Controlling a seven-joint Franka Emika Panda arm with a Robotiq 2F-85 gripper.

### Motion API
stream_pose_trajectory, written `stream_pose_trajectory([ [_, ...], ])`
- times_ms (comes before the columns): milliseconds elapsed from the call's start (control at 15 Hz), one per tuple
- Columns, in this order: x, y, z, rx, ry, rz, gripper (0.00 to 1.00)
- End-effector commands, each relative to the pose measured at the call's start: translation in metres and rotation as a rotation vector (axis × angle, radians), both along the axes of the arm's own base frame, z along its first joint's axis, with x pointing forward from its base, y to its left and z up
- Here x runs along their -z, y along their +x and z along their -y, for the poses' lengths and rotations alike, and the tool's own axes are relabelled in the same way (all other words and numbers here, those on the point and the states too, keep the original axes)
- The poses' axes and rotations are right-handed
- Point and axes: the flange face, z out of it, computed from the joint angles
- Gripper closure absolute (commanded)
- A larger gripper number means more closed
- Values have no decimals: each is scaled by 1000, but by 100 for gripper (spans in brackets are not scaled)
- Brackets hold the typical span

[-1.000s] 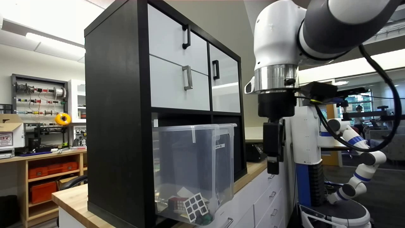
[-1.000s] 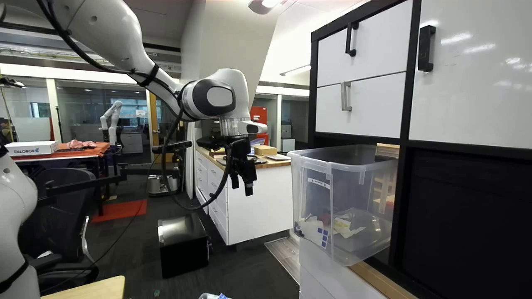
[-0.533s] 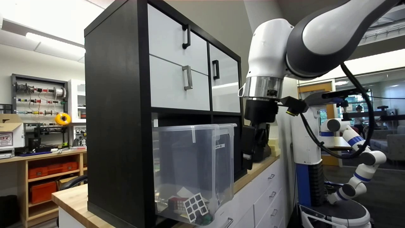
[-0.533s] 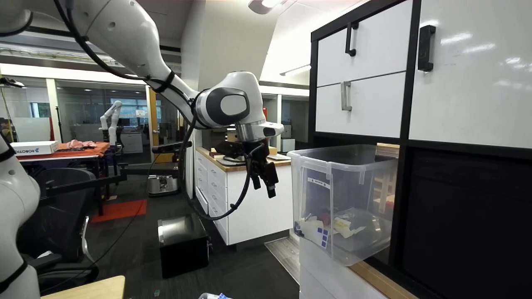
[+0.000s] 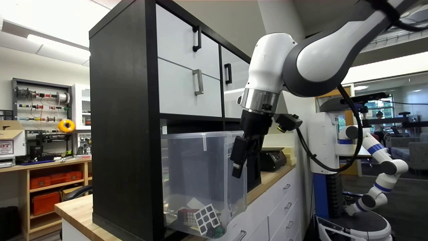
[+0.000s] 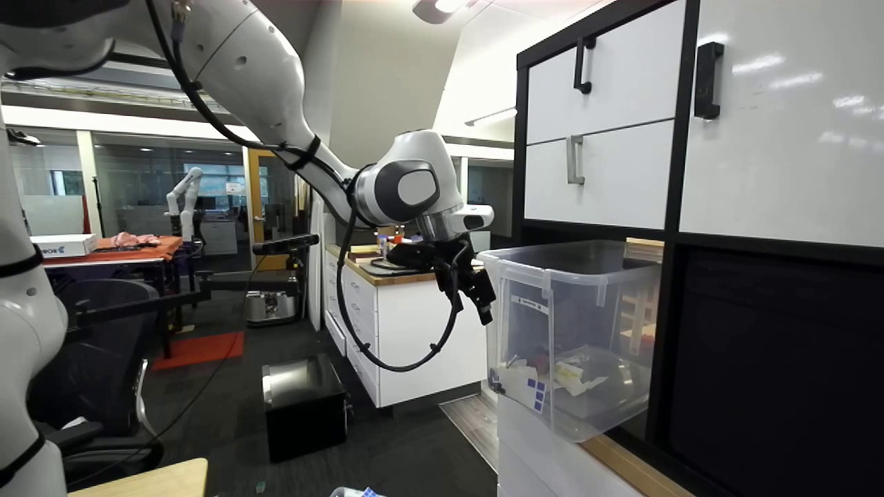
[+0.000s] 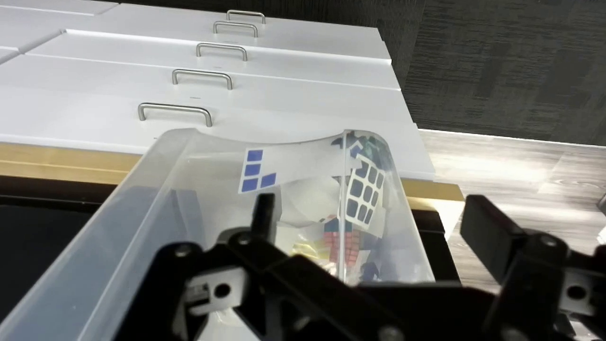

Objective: Push the box into the shelf

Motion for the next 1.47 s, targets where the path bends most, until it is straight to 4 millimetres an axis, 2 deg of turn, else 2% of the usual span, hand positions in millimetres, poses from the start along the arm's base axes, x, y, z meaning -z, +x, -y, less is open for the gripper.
stream_pose_trajectory([
  [0, -1, 24, 1, 9, -9, 43, 0],
  [467, 4, 57, 7, 27, 6, 55, 0],
  [1133, 0, 93, -11, -4, 0, 90, 0],
  [1400, -1, 109, -12, -15, -19, 108, 0],
])
